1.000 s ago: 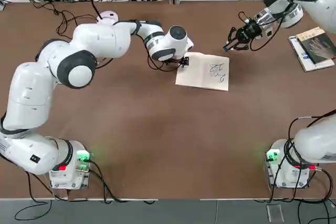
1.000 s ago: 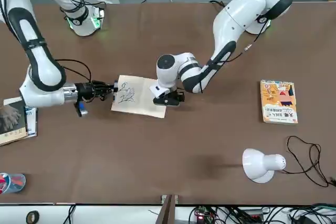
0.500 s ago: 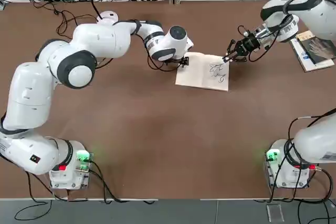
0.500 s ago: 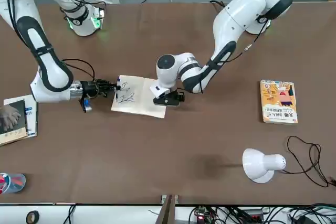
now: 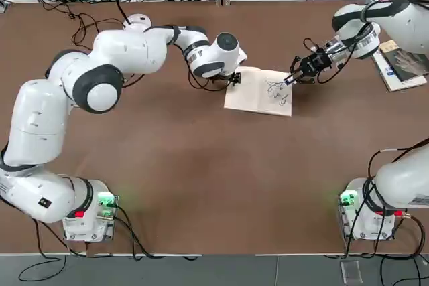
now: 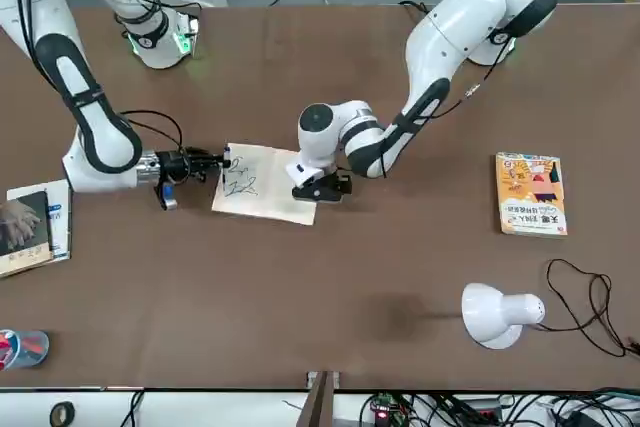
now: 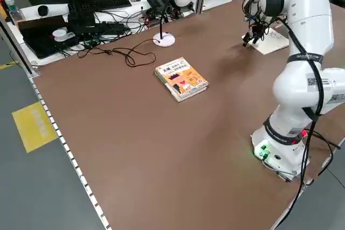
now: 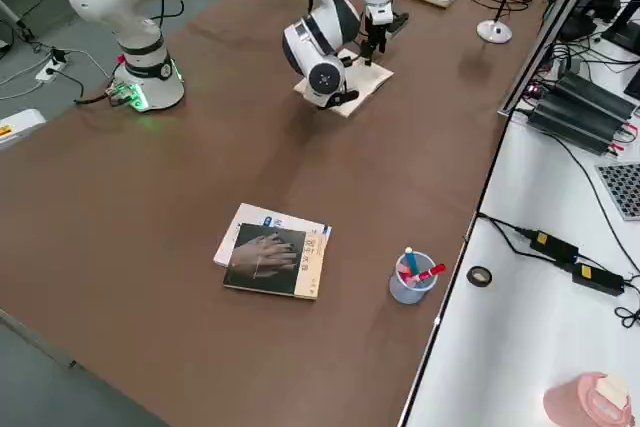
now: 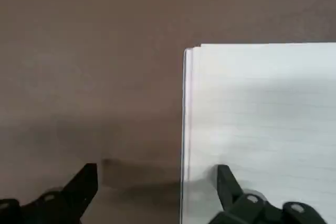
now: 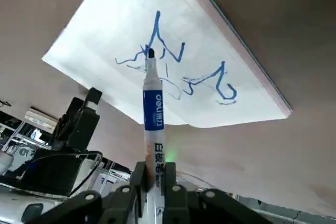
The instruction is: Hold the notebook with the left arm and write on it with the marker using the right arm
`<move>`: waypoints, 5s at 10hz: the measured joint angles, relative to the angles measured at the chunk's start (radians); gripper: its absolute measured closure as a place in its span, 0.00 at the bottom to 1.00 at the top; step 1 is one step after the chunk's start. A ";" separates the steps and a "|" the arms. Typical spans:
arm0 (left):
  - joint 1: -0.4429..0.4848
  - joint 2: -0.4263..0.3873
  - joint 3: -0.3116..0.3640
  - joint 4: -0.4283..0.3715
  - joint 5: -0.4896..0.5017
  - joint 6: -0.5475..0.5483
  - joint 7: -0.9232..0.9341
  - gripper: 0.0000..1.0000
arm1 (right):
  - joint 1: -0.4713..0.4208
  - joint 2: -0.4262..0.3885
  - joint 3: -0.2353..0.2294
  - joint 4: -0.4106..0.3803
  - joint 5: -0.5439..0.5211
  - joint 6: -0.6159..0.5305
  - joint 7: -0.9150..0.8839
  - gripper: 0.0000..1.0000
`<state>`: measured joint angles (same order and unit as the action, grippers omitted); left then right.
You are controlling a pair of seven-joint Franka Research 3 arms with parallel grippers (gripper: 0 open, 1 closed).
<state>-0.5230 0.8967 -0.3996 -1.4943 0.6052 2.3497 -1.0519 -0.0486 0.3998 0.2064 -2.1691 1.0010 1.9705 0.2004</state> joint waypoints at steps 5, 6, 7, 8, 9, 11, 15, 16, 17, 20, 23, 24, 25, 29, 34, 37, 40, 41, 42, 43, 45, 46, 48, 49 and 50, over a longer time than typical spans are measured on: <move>0.000 0.000 0.000 0.000 0.000 0.000 0.009 0.00 | 0.030 -0.001 0.003 -0.038 0.067 0.004 -0.018 0.82; 0.000 0.000 0.001 0.000 0.000 0.000 0.010 0.00 | 0.041 -0.001 0.004 -0.039 0.088 0.008 -0.018 0.82; 0.000 0.000 0.001 0.000 0.000 0.000 0.010 0.00 | 0.051 -0.003 0.004 -0.039 0.114 0.016 -0.019 0.82; 0.000 0.000 0.001 0.000 0.000 0.000 0.010 0.00 | 0.062 -0.005 0.004 -0.038 0.140 0.026 -0.019 0.82; 0.000 0.000 0.001 0.000 0.000 0.000 0.010 0.00 | 0.073 -0.006 0.004 -0.037 0.159 0.040 -0.019 0.82; 0.000 0.000 0.001 0.000 0.000 0.000 0.010 0.00 | 0.091 -0.008 0.005 -0.035 0.173 0.058 -0.019 0.82; 0.000 0.000 0.001 0.000 0.000 0.000 0.010 0.00 | 0.102 -0.008 0.005 -0.033 0.175 0.103 -0.019 0.82; 0.000 0.000 0.001 0.000 0.000 0.000 0.010 0.00 | 0.103 -0.008 0.005 -0.031 0.176 0.106 -0.019 0.82; 0.000 0.000 0.001 0.000 0.000 0.000 0.010 0.00 | 0.104 -0.008 0.005 -0.027 0.176 0.109 -0.019 0.82; 0.000 0.000 0.001 0.000 0.000 0.000 0.011 0.00 | 0.104 -0.008 0.004 -0.023 0.176 0.116 -0.019 0.82; 0.000 0.000 0.001 0.000 0.000 0.000 0.011 0.00 | 0.104 -0.007 0.002 -0.023 0.176 0.117 -0.019 0.82; 0.000 0.000 0.001 0.000 0.000 0.000 0.011 0.00 | 0.104 -0.005 0.002 -0.023 0.176 0.118 -0.019 0.82; 0.000 0.000 0.001 0.000 0.000 0.000 0.011 0.00 | 0.104 -0.002 0.002 -0.023 0.176 0.123 -0.019 0.82; 0.000 0.000 0.001 0.000 0.000 0.001 0.012 0.00 | 0.105 0.013 0.003 -0.028 0.176 0.138 -0.026 0.82; 0.000 0.000 0.001 0.000 0.000 0.001 0.012 0.00 | 0.105 0.027 0.003 -0.032 0.176 0.143 -0.038 0.82; 0.000 0.000 0.001 0.000 0.000 0.001 0.012 0.00 | 0.106 0.032 0.003 -0.037 0.176 0.152 -0.056 0.82; 0.000 0.000 0.001 0.000 0.000 0.001 0.012 0.00 | 0.111 0.036 0.003 -0.038 0.176 0.159 -0.069 0.82; 0.000 0.000 0.001 0.000 0.000 0.001 0.012 0.00 | 0.113 0.036 0.003 -0.038 0.176 0.160 -0.070 0.82; 0.000 0.000 0.001 0.000 0.000 0.001 0.012 0.00 | 0.115 0.036 0.003 -0.038 0.176 0.161 -0.070 0.82; 0.000 0.000 0.001 0.000 0.000 0.001 0.012 0.00 | 0.118 0.036 0.003 -0.038 0.176 0.162 -0.070 0.82; 0.000 0.000 0.001 0.000 0.000 0.001 0.012 0.00 | 0.126 0.036 0.003 -0.038 0.176 0.169 -0.070 0.82; 0.000 0.000 0.001 0.000 0.000 0.001 0.012 0.00 | 0.128 0.036 0.003 -0.038 0.176 0.171 -0.070 0.82; 0.000 0.000 0.001 0.000 0.000 0.001 0.013 0.00 | 0.133 0.036 0.003 -0.038 0.179 0.173 -0.070 0.82; 0.000 0.000 0.001 0.000 0.000 0.001 0.013 0.00 | 0.136 0.036 0.003 -0.038 0.184 0.173 -0.070 0.82; 0.000 0.000 0.001 0.000 0.000 0.001 0.013 0.00 | 0.138 0.036 0.003 -0.038 0.191 0.175 -0.070 0.82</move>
<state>-0.5228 0.8967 -0.3982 -1.4939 0.6052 2.3509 -1.0391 0.0898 0.4361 0.2095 -2.2076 1.1919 2.1459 0.1303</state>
